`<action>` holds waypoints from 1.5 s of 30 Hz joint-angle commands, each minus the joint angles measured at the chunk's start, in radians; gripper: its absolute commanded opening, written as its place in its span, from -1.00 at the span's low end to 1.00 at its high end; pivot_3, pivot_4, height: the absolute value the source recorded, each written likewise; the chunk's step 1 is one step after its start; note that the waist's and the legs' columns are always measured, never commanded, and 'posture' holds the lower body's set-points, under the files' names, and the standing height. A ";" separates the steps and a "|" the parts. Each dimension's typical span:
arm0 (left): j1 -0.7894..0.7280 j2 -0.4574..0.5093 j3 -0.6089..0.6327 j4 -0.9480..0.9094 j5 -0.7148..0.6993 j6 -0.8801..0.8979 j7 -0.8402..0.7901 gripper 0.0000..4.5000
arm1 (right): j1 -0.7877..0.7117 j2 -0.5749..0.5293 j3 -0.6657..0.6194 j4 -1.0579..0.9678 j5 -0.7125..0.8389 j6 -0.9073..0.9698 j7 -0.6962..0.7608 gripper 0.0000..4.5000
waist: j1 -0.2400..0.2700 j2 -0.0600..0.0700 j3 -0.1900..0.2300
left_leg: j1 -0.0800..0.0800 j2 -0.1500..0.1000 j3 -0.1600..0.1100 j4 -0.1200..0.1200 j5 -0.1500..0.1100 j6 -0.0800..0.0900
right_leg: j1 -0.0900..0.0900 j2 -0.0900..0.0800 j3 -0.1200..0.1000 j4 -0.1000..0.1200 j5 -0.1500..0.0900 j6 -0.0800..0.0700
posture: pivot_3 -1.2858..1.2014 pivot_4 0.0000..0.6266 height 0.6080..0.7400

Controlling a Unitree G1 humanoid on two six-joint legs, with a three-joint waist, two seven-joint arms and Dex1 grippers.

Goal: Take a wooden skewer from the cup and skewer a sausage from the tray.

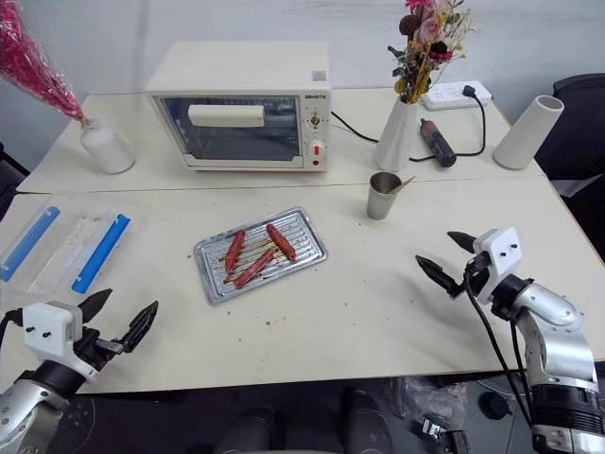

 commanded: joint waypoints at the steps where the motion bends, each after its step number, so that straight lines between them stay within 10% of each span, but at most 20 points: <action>1: 0.008 -0.004 0.021 -0.007 0.010 -0.026 0.008 0.95 | -0.014 -0.019 -0.009 -0.018 0.001 -0.016 0.004 1.00 | 0.000 0.000 0.000 | 0.000 0.000 0.000 0.000 0.000 0.000 | 0.000 0.000 0.000 0.000 0.000 0.000 | 0.03 -0.52 1.00; 27: -0.025 0.004 0.024 -0.036 -0.017 0.036 0.021 0.95 | -0.021 0.014 -0.002 -0.080 0.015 0.053 -0.055 1.00 | 0.000 0.000 0.000 | 0.000 0.000 0.000 0.000 0.000 0.000 | 0.000 0.001 0.000 0.001 0.000 0.001 | 0.03 -0.52 1.00; 45: -0.674 0.212 -0.306 -0.010 -0.156 0.232 -0.174 0.95 | -0.275 0.254 0.110 -0.002 -0.080 0.063 -0.344 1.00 | -0.004 0.001 0.000 | 0.000 0.007 0.002 0.001 0.001 -0.006 | -0.003 0.012 0.003 0.008 0.001 0.001 | 0.03 -0.52 1.00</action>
